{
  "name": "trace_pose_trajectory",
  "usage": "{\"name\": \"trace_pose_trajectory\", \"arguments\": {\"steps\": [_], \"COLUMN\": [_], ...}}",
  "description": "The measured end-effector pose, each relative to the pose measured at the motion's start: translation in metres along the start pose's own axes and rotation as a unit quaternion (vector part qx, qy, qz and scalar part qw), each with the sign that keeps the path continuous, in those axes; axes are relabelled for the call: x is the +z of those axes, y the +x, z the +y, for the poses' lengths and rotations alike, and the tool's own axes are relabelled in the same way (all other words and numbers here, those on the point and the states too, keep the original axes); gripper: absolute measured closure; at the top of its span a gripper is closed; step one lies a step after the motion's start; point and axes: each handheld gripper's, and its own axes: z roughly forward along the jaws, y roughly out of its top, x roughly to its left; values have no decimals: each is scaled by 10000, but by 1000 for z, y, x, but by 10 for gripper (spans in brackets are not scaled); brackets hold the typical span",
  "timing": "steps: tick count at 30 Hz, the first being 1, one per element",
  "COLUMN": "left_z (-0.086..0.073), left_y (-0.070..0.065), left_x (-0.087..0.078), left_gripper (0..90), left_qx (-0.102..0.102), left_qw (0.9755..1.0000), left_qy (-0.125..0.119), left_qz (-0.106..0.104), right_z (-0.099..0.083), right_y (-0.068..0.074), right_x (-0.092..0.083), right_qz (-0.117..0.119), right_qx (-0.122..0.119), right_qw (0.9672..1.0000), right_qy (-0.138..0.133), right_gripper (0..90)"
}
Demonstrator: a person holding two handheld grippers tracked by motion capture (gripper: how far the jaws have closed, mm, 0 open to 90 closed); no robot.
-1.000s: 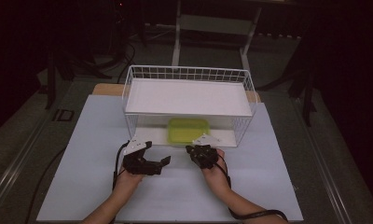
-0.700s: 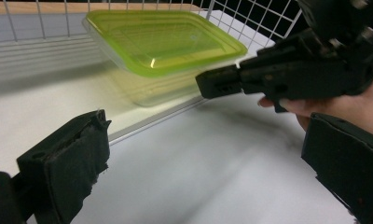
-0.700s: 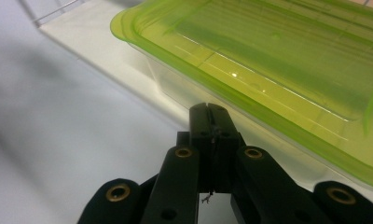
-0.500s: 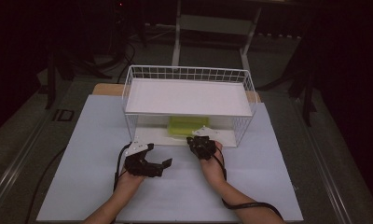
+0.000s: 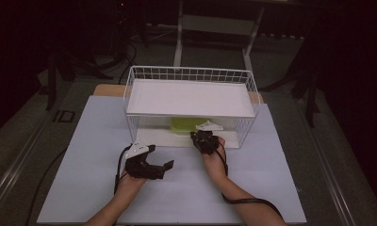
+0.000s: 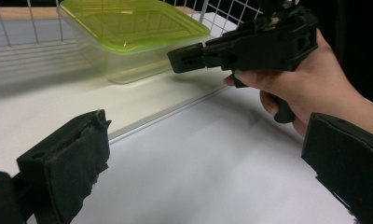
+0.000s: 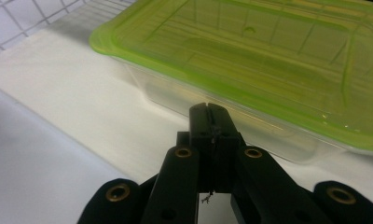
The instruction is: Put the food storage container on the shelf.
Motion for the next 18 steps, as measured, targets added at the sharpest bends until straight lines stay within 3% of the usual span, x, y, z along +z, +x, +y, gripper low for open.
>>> {"name": "trace_pose_trajectory", "arguments": {"steps": [3, 10, 18], "left_z": [0, -1, 1], "left_y": [0, -1, -1], "left_x": [0, 1, 1], "left_gripper": [15, 15, 16], "left_qx": [-4, 0, 75], "left_qw": [10000, 10000, 10000], "left_qy": [20, 15, -21], "left_qz": [-16, -36, -59], "right_z": [1, 2, -5], "right_y": [-4, 0, 11], "right_x": [2, 0, -12], "right_qz": [36, 20, 311], "right_qx": [158, 30, 18], "right_qw": [9999, 10000, 9995], "right_qy": [-7, -52, -25], "right_gripper": [898, 893, 811]}}
